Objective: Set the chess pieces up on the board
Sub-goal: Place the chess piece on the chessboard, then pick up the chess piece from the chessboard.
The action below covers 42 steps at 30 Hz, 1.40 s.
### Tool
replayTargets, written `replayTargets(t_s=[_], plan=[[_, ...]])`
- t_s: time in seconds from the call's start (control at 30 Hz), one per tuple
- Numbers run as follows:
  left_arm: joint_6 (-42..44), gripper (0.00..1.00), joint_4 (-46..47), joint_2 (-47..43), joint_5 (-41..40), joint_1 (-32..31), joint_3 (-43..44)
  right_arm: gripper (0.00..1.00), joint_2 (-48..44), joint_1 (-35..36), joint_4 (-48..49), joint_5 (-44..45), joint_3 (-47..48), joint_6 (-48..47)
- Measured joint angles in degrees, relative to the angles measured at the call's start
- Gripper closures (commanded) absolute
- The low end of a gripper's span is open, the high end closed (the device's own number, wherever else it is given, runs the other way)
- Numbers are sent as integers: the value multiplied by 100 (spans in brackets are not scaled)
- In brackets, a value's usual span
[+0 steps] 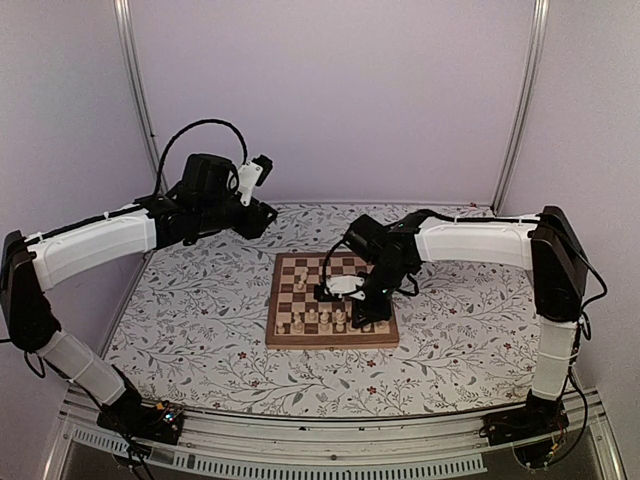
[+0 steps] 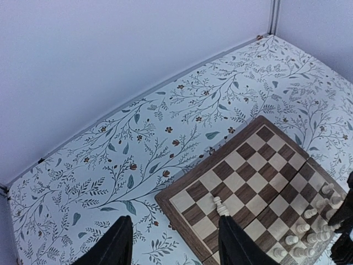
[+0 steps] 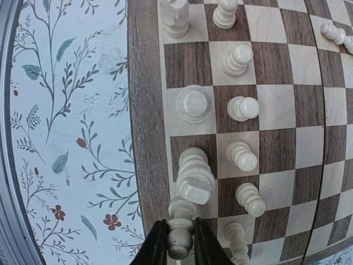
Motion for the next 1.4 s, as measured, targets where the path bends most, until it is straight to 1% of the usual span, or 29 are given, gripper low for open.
replayTargets(t_s=[0.4,0.5,0.7,0.77,0.83,0.97,1.1,1.23,1.4], plan=[[0,46,-83,76,63,0,7,74,153,9,85,140,0,4],[0,45,-103,87,76,0,4,71,197,9,83,144,0,11],[-39,45,-157,157,85,0,24,59,155,9,-26,138,13,17],[-98,45,-254,238,107,0,87,57,52,9,-92,140,13,7],[-170,45,-479,433,144,0,271,55,-170,9,-170,140,13,2],[-352,49,-1150,1093,280,-4,955,54,-787,-72,-229,98,-44,-24],[-619,52,-1814,1893,516,-17,1558,54,-1469,-457,-168,-105,-387,-26],[-922,54,-2282,2345,713,-48,1746,53,-1891,-1051,90,-179,-815,-15],[-1261,55,-2785,2839,879,-199,1971,52,-2236,-1434,452,-245,-1279,46]])
